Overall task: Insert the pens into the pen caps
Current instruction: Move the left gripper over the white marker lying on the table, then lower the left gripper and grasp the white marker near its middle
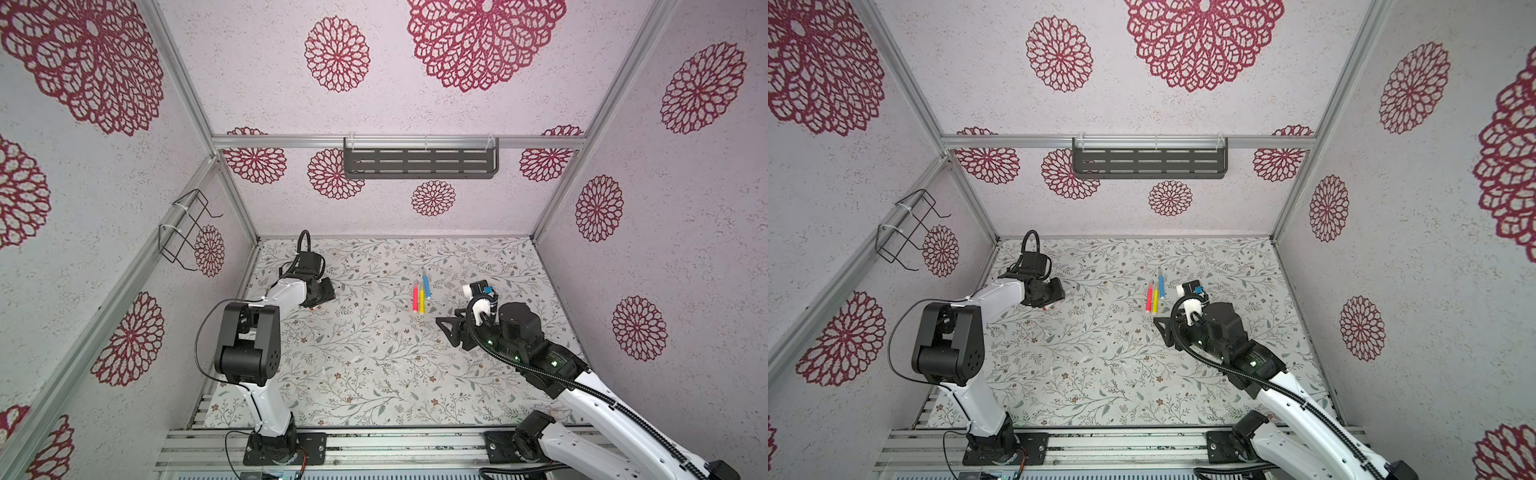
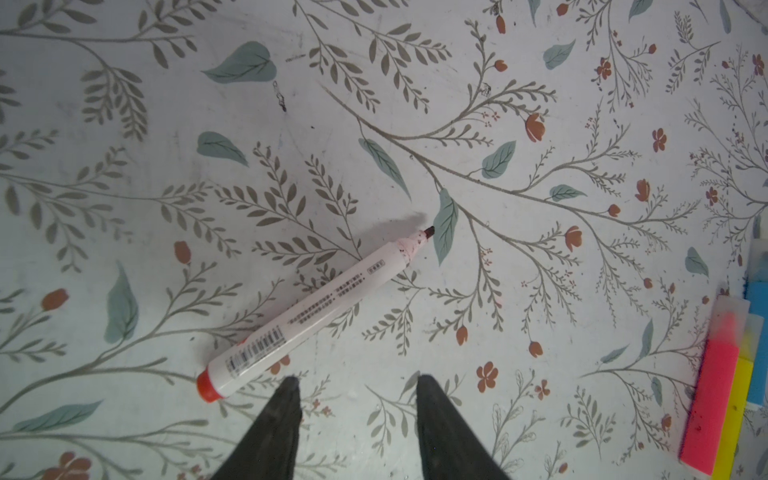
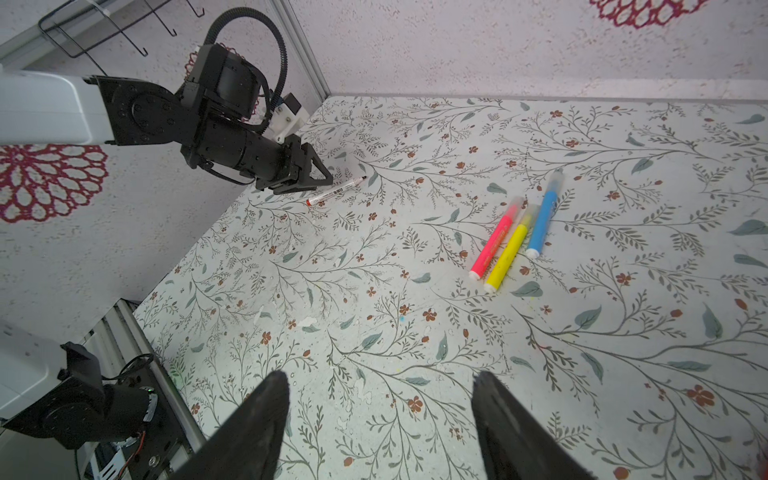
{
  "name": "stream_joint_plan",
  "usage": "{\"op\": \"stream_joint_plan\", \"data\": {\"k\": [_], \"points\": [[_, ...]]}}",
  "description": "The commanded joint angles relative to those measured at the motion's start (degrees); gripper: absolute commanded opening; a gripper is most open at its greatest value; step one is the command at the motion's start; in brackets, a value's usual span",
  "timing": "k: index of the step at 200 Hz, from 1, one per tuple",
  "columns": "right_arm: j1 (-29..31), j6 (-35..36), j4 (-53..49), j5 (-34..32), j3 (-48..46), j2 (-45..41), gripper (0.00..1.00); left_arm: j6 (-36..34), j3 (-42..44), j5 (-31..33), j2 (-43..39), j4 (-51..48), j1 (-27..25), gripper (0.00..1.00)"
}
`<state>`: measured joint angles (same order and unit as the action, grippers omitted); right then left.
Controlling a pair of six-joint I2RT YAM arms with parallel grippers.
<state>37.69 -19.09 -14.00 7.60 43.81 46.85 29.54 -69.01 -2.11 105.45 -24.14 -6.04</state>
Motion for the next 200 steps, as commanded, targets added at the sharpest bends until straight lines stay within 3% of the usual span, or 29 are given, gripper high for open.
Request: {"op": "stream_joint_plan", "data": {"k": [1, 77, 130, 200], "points": [[-0.3, -0.2, 1.4, 0.0, 1.7, -1.5, 0.73, -0.9, 0.7, -0.6, 1.2, 1.4, 0.3, 0.48], [-0.3, -0.5, 1.1, -0.3, 0.4, -3.0, 0.73, -4.2, -2.5, 2.7, 2.3, -0.9, 0.6, 0.47], [-0.3, -0.4, -0.6, -1.4, 0.1, -5.0, 0.73, -5.2, -8.4, -0.1, 6.5, -4.5, 2.0, 0.47], [-0.3, -0.4, -1.2, -1.5, 0.1, -6.0, 0.73, -5.0, -7.9, 0.0, 11.0, -4.4, 1.9, 0.47]]}}
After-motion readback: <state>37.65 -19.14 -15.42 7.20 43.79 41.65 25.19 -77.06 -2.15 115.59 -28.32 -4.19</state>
